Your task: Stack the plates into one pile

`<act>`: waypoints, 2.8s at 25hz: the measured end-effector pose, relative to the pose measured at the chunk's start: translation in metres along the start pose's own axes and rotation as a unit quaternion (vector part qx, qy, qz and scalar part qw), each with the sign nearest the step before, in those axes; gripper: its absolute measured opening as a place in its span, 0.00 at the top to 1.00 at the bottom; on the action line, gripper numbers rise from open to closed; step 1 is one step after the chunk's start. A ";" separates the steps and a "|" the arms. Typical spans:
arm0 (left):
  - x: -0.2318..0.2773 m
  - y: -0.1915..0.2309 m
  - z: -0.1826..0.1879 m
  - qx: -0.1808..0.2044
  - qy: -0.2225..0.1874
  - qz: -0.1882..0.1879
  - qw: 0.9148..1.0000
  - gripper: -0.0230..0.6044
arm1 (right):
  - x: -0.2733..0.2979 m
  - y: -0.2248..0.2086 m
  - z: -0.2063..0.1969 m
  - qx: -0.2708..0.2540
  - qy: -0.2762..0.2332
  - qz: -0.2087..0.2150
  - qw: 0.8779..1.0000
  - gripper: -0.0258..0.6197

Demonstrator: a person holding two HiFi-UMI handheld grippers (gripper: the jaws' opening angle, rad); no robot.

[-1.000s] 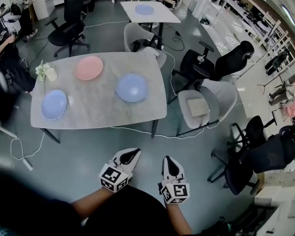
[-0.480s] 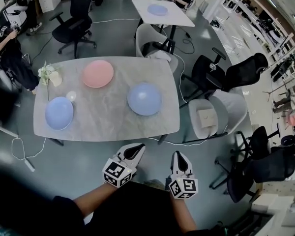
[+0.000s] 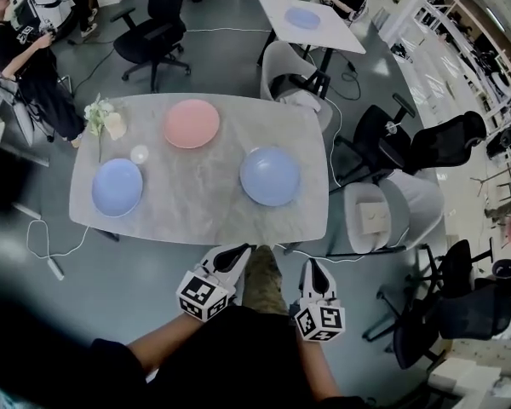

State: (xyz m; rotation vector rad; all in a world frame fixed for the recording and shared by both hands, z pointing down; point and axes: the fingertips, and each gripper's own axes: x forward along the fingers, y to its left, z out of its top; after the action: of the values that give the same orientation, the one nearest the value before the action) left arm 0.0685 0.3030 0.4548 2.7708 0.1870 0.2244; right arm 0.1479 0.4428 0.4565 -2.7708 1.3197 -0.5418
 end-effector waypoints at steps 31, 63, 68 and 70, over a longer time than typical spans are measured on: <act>0.199 0.241 -0.113 -0.073 0.253 0.186 0.947 0.84 | 0.311 -0.163 -0.077 0.040 0.215 0.090 0.972 0.94; 0.223 0.296 -0.193 -0.292 0.252 0.250 0.888 0.87 | 0.395 -0.186 -0.163 0.049 0.350 0.097 0.930 0.90; 0.193 0.292 -0.183 -0.286 0.239 0.250 0.893 0.87 | 0.385 -0.158 -0.146 0.025 0.332 0.099 0.938 0.90; 0.170 0.291 -0.181 -0.287 0.246 0.255 0.890 0.87 | 0.377 -0.138 -0.144 0.017 0.329 0.100 0.939 0.91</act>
State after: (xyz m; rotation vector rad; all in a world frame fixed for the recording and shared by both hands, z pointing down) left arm 0.2322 0.1204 0.7483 2.0677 -0.4306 0.9489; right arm 0.4239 0.2637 0.7274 -2.4603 1.6326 -1.5444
